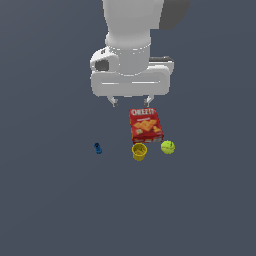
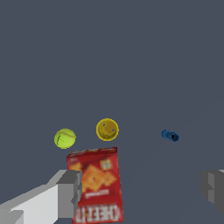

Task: Pick up a designated object from a clutter of objects.

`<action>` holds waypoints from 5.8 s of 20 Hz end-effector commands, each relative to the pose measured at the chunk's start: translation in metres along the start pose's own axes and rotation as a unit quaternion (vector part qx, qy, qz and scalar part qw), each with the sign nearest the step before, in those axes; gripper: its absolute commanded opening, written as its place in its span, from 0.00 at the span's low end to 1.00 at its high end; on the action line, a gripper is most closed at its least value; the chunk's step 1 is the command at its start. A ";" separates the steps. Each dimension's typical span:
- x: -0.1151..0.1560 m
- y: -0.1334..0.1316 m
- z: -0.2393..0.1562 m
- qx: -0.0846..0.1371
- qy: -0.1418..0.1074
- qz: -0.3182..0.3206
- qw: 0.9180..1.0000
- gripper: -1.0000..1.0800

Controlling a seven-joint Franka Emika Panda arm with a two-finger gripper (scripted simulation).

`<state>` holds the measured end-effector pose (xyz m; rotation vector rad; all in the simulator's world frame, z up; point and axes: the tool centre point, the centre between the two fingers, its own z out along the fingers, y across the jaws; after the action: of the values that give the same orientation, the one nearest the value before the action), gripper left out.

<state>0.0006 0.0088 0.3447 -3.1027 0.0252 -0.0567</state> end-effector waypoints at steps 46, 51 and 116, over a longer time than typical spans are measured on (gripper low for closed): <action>-0.023 0.158 0.231 -0.019 -0.013 0.198 0.980 0.96; -0.029 0.168 0.244 -0.022 -0.014 0.209 0.978 0.96; -0.012 0.079 0.059 -0.024 -0.013 0.211 0.977 0.00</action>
<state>-0.0110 -0.0732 0.2661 -3.0686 0.6869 -0.0019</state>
